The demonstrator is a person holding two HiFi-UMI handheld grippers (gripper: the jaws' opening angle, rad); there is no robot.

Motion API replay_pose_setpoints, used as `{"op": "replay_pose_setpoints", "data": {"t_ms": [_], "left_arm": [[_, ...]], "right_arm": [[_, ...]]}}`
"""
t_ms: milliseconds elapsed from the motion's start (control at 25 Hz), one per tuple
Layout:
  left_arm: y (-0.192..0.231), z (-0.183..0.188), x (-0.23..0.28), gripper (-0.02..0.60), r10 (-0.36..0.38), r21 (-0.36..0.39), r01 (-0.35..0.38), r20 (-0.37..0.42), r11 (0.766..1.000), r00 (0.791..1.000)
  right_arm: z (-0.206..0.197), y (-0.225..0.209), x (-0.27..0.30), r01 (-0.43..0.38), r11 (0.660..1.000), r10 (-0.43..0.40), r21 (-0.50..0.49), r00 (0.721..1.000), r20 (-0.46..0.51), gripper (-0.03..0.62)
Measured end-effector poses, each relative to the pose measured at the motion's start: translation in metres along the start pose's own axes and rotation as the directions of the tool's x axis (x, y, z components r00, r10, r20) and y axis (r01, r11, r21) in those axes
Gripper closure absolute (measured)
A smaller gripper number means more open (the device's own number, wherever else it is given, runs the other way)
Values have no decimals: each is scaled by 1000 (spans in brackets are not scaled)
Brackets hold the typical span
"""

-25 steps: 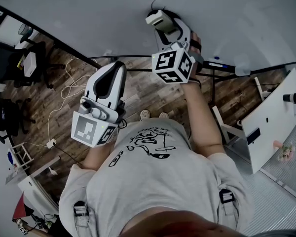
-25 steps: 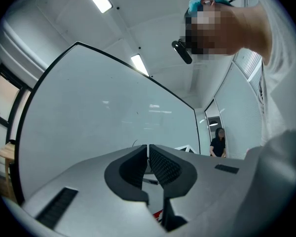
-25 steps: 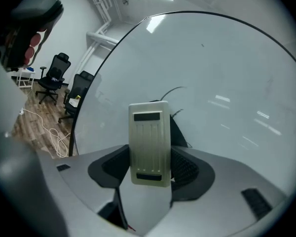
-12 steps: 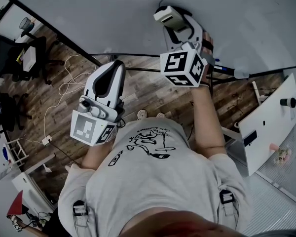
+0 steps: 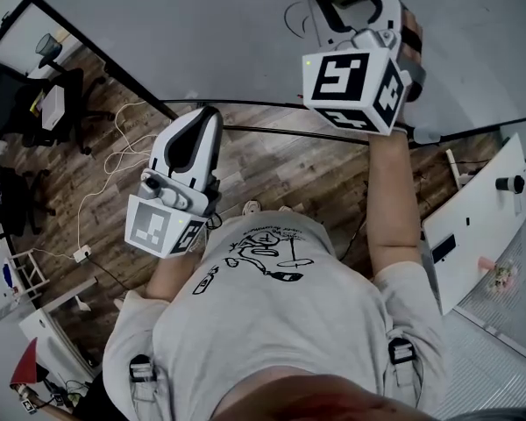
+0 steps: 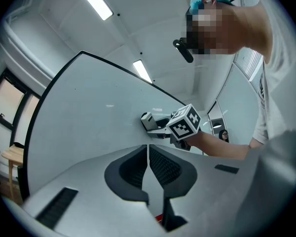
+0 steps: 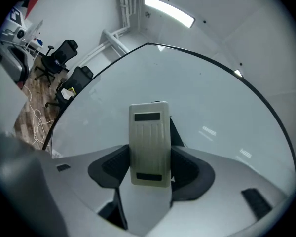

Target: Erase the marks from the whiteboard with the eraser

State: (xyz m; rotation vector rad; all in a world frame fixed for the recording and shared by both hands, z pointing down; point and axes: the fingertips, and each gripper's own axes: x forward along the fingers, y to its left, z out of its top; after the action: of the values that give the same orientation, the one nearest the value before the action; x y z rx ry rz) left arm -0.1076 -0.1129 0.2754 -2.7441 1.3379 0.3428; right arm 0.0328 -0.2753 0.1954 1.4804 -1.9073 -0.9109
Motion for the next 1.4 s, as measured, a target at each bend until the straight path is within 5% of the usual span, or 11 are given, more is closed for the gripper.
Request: {"op": "replay_pose_setpoints", "data": {"t_ms": [360, 800, 1400], "left_arm": [[1, -2, 5, 549, -9, -6, 9, 3, 1000, 1000], [0, -2, 6, 551, -17, -10, 17, -3, 1000, 1000], [-3, -5, 9, 549, -11, -8, 11, -10, 1000, 1000]], "right_arm": [[14, 17, 17, -7, 969, -8, -249, 998, -60, 336], [-4, 49, 25, -1, 874, -69, -485, 990, -126, 338], [-100, 167, 30, -196, 818, 59, -540, 964, -259, 338]]}}
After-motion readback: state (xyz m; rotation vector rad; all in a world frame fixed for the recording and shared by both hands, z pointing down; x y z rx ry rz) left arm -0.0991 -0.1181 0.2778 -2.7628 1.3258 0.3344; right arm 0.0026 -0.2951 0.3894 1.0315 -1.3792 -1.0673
